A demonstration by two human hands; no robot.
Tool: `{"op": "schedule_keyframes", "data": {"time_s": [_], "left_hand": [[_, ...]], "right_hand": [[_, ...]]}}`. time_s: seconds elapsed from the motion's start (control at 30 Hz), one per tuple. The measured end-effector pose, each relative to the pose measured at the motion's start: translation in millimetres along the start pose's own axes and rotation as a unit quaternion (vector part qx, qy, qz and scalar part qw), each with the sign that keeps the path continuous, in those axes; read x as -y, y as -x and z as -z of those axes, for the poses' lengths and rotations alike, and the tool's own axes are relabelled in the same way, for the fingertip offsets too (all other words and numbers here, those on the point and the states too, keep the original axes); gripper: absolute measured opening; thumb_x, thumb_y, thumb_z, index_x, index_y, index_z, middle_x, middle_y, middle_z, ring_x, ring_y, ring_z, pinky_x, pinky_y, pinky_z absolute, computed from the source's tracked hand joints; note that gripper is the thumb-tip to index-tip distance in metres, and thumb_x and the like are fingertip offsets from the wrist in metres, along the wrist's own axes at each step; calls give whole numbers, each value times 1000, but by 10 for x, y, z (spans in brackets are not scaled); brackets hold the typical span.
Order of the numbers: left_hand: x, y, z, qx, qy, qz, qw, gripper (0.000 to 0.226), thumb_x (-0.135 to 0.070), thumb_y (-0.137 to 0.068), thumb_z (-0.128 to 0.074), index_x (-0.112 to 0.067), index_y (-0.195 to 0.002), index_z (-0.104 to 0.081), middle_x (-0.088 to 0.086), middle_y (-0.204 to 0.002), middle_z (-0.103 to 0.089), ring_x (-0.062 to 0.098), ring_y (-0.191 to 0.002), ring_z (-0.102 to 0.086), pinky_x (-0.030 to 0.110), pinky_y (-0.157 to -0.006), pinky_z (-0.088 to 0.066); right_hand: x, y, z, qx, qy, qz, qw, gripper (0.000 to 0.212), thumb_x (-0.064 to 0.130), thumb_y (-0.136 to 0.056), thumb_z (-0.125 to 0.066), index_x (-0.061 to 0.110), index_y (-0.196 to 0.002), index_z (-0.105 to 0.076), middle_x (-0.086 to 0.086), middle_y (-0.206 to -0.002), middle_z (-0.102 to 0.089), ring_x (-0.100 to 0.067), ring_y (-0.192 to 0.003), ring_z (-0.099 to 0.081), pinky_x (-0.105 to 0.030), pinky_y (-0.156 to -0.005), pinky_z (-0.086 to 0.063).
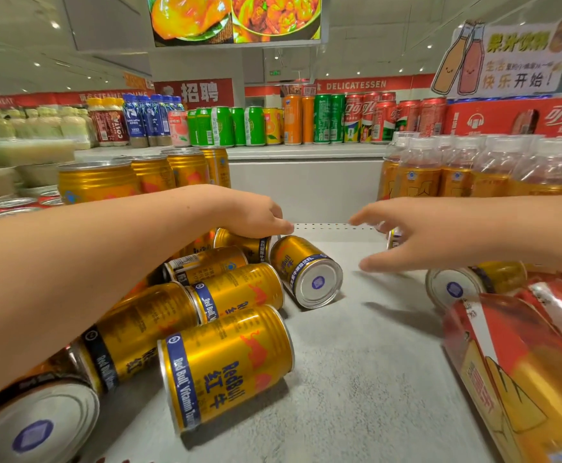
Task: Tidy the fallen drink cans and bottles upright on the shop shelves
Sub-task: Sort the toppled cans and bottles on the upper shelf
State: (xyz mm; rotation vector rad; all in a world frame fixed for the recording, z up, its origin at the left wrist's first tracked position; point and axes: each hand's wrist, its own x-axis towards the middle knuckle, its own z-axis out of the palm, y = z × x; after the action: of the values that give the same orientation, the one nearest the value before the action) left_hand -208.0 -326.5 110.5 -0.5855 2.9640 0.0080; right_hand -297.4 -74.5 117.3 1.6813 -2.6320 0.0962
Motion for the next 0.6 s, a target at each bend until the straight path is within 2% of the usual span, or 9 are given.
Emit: {"op": "schedule_keyframes", "data": {"time_s": [0.07,0.17,0.27,0.33,0.37,0.43,0.5,0.6], "left_hand": [[-13,-15,-6,6,-8,2,1000,54,-57,-104,-36,-20,-138,-55,3,-122,-59,24,-110,-54,36,-94,-44],[-45,-19,-1,15,-10,4,1000,55,-57,-104,-35,-20,-140,-53,5,-130,-59,24,-114,-53,38,-101,-44],[-35,-3,26,29,2,2,1000,48,-51,-106,-37,-24,-143,-52,4,-138,-56,25,-123,-52,40,-109,-42],[-5,21,73,53,11,-6,999,41,-45,-105,-43,-31,-142,-51,0,-138,-55,24,-124,-52,40,-109,-44],[16,46,103,65,8,-11,998,40,-44,-103,-48,-35,-141,-50,-3,-135,-55,23,-122,-53,37,-106,-45],[54,97,149,68,-10,-20,997,42,-47,-98,-57,-40,-139,-50,-7,-129,-56,20,-116,-56,32,-100,-47],[82,118,147,42,-31,-24,998,43,-55,-96,-59,-40,-136,-53,-7,-127,-59,20,-112,-59,33,-98,-49],[85,89,83,-17,-46,-2,999,45,-64,-95,-52,-37,-130,-59,-3,-125,-61,22,-108,-60,39,-97,-53]], "right_hand": [[-196,117,65,-26,42,-41,998,68,68,-84,-55,40,-145,-39,10,-143,-48,-10,-117,-53,-29,-100,-44],[-429,269,65,-25,79,-88,993,60,63,-90,-53,35,-143,-43,7,-140,-51,-14,-118,-54,-32,-101,-46],[-417,343,3,-27,27,-76,996,53,65,-89,-51,42,-137,-48,14,-134,-57,-5,-106,-57,-22,-88,-48],[-293,309,-36,-37,-15,-46,998,50,67,-89,-50,45,-133,-50,19,-128,-59,3,-98,-55,-11,-77,-42],[-210,258,-58,-38,-35,-30,998,50,68,-88,-51,45,-134,-50,20,-127,-59,4,-100,-57,-10,-78,-42],[-32,109,-113,-28,-62,-3,998,56,69,-88,-51,44,-137,-46,17,-129,-60,-2,-107,-60,-20,-89,-48],[143,-64,-183,1,-70,9,998,64,70,-88,-53,42,-144,-38,12,-134,-58,-10,-113,-60,-31,-98,-49],[319,-264,-267,21,-74,12,997,69,67,-87,-57,38,-146,-34,6,-132,-59,-16,-108,-60,-32,-94,-50]]}}
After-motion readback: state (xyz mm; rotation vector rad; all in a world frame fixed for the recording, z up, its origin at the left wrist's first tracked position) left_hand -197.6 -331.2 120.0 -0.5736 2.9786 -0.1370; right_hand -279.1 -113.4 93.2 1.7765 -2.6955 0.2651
